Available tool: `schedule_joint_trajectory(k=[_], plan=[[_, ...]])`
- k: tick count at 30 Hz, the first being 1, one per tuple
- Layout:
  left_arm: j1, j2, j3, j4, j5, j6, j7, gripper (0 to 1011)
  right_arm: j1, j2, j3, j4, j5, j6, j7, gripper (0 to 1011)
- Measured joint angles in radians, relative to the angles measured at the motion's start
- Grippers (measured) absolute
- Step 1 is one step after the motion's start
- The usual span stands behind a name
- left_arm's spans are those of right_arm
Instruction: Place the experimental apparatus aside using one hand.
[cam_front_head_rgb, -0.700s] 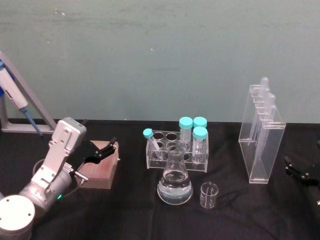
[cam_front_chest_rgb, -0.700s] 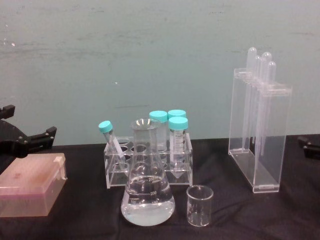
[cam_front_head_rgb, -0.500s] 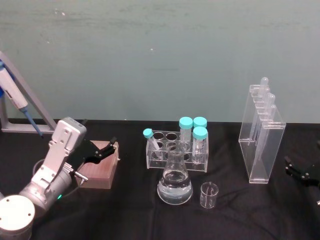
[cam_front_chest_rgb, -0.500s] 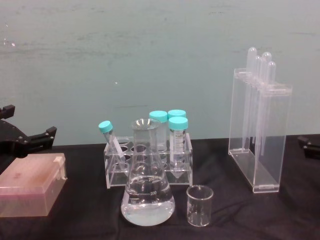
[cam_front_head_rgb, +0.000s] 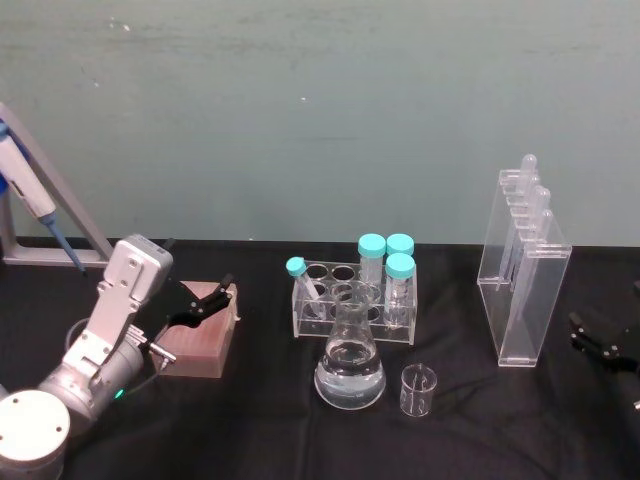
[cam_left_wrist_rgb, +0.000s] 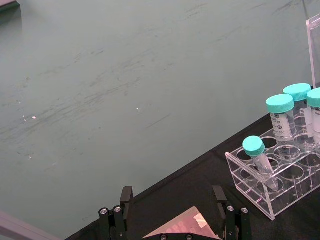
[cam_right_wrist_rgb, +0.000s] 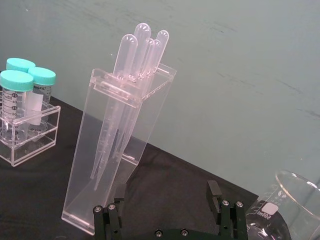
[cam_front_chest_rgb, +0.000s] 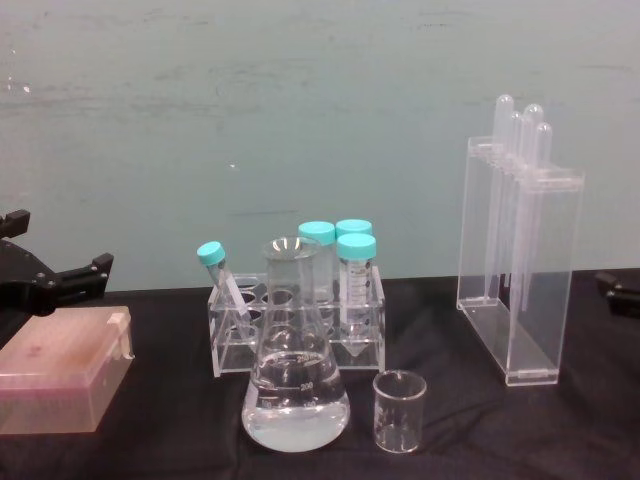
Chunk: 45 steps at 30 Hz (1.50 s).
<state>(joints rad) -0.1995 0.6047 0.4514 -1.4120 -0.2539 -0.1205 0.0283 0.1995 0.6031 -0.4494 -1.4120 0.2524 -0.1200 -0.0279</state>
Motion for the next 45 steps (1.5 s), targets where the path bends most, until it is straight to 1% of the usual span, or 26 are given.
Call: schedule_joint_trajectory(k=[7,12,16,18,24,29,35,45], plan=[[0.0,0.0,0.0,0.0,0.0,0.0,0.0,1000,-0.004,-0.013,0.018,0.003,-0.016,0.007,0.0,1000],[0.0,0.0,0.0,0.0,0.0,0.0,0.0,1000,-0.009,-0.023,0.034,0.002,-0.014,0.008,0.013,1000],[0.0,0.0,0.0,0.0,0.0,0.0,0.0,1000,-0.014,-0.029,0.049,-0.002,-0.005,0.009,0.027,1000],[0.0,0.0,0.0,0.0,0.0,0.0,0.0,1000,-0.017,-0.035,0.063,-0.006,0.008,0.012,0.038,1000],[0.0,0.0,0.0,0.0,0.0,0.0,0.0,1000,-0.026,-0.049,0.091,-0.019,0.038,0.02,0.059,1000],[0.0,0.0,0.0,0.0,0.0,0.0,0.0,1000,-0.037,-0.064,0.116,-0.042,0.06,0.035,0.071,1000],[0.0,0.0,0.0,0.0,0.0,0.0,0.0,1000,-0.048,-0.08,0.133,-0.069,0.063,0.046,0.075,1000],[0.0,0.0,0.0,0.0,0.0,0.0,0.0,1000,-0.068,-0.106,0.143,-0.117,0.047,0.066,0.085,1000]])
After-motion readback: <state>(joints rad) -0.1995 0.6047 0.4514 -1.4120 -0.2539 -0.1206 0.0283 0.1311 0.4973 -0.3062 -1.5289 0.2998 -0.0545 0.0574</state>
